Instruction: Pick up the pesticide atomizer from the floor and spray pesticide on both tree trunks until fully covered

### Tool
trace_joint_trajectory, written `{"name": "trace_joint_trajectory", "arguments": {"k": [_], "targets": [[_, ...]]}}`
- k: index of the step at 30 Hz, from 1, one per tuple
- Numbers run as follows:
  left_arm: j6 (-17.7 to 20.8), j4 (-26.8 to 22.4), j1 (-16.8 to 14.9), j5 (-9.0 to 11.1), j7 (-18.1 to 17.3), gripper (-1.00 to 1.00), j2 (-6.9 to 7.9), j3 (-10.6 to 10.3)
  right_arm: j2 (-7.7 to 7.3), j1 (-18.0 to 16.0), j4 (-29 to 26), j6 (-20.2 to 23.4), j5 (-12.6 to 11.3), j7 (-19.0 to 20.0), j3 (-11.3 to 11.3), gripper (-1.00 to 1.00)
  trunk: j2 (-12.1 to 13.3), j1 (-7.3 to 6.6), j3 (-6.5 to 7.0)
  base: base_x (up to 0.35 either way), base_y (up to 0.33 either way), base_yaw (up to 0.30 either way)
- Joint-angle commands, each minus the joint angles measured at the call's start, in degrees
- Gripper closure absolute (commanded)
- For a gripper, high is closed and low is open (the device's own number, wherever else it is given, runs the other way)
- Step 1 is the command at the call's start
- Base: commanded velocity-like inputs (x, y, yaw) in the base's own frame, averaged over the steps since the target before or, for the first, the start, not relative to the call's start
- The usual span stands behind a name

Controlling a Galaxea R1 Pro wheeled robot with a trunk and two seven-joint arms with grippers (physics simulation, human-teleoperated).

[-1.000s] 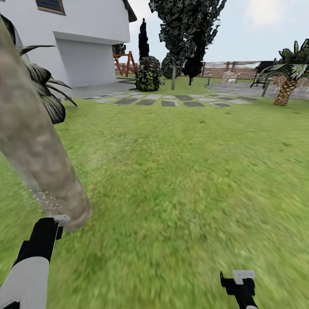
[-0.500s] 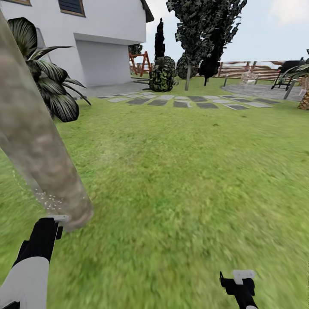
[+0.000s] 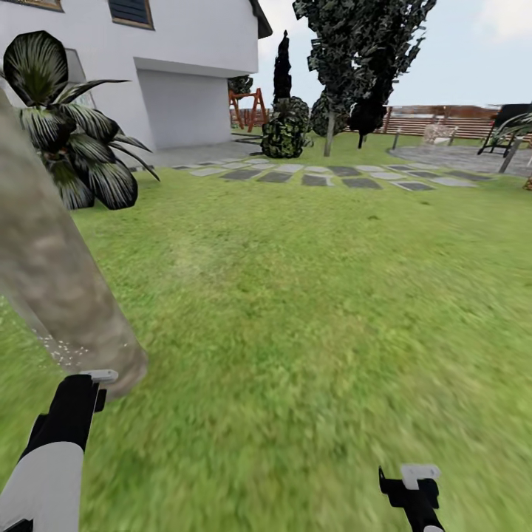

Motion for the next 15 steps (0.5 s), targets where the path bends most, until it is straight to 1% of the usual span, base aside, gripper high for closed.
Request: {"name": "trace_joint_trajectory", "arguments": {"k": [1,10,15], "targets": [[0.2,-0.1,-0.1,-0.4,-0.3,1.0,-0.03,0.1,0.0,0.0,0.0,-0.1,-0.5,-0.1,0.5,-1.0,0.0,0.0,-0.05,0.111,-0.264,0.266],[0.2,-0.1,-0.1,-0.5,-0.3,1.0,-0.02,0.1,0.01,0.0,0.0,-0.1,-0.5,-0.1,0.5,-1.0,0.0,0.0,-0.05,0.14,-0.261,0.267],[0.2,-0.1,-0.1,-0.5,-0.3,1.0,-0.02,0.1,0.01,0.0,0.0,-0.1,-0.5,-0.1,0.5,-1.0,0.0,0.0,-0.05,0.212,-0.22,0.037]]}}
